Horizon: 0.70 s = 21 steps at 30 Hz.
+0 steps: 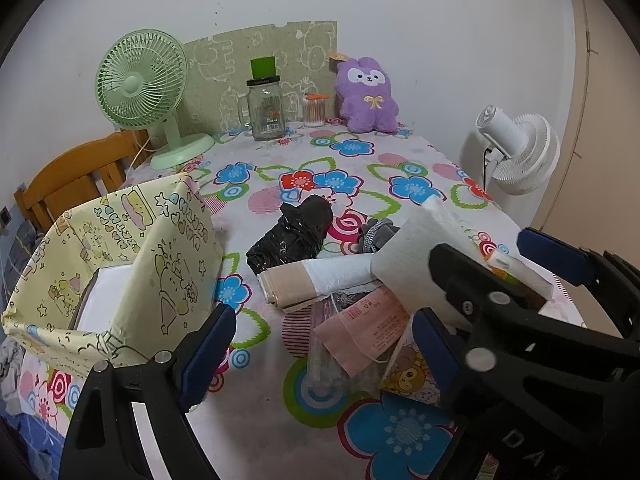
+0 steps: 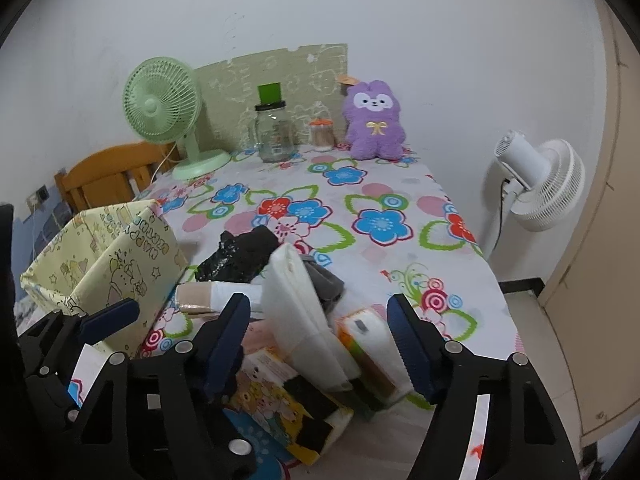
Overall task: Organize soft objects
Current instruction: 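Reach into the pile and grasp the white folded tissue with the right tool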
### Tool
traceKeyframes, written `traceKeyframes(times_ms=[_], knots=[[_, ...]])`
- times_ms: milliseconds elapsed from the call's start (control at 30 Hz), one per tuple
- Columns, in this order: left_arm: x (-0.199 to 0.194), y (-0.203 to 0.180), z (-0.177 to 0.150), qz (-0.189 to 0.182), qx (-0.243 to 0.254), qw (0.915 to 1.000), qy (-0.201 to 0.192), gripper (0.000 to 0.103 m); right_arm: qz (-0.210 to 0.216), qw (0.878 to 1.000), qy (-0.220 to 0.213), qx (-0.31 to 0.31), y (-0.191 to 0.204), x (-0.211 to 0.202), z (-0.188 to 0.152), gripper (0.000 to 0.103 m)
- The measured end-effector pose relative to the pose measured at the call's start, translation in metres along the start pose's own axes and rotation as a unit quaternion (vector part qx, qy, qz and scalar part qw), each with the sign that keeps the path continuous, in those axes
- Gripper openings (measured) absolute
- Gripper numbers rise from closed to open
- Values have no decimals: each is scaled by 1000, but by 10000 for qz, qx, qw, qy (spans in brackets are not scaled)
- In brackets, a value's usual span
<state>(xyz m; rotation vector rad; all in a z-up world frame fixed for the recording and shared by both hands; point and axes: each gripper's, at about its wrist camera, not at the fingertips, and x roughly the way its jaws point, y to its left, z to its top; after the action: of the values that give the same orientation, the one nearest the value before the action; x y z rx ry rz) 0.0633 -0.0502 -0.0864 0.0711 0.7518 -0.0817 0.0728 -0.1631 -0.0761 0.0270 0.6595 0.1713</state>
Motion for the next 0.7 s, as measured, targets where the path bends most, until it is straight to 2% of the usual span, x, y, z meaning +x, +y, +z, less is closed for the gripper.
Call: traceKeyframes(times_ms=[133,233,300,467,700], knots=[[8,2,1,6,9,10000,68,91,101,9998,94,-132,8,10,3,63],[11,5,1,5,6,9999,116,91,231,9993,252,-166,13,20,4,50],[14,7,0,6,-20,9999,159,91,280,9989,330,-186,15,25,4,45],[18,9,-2,-28,-22,9998,196,91,455,9974,546,-138,17,35,1,20],[15,9,-1,-221,-99,9995,209,91,439,9978,479,-122,16,31,2,15]])
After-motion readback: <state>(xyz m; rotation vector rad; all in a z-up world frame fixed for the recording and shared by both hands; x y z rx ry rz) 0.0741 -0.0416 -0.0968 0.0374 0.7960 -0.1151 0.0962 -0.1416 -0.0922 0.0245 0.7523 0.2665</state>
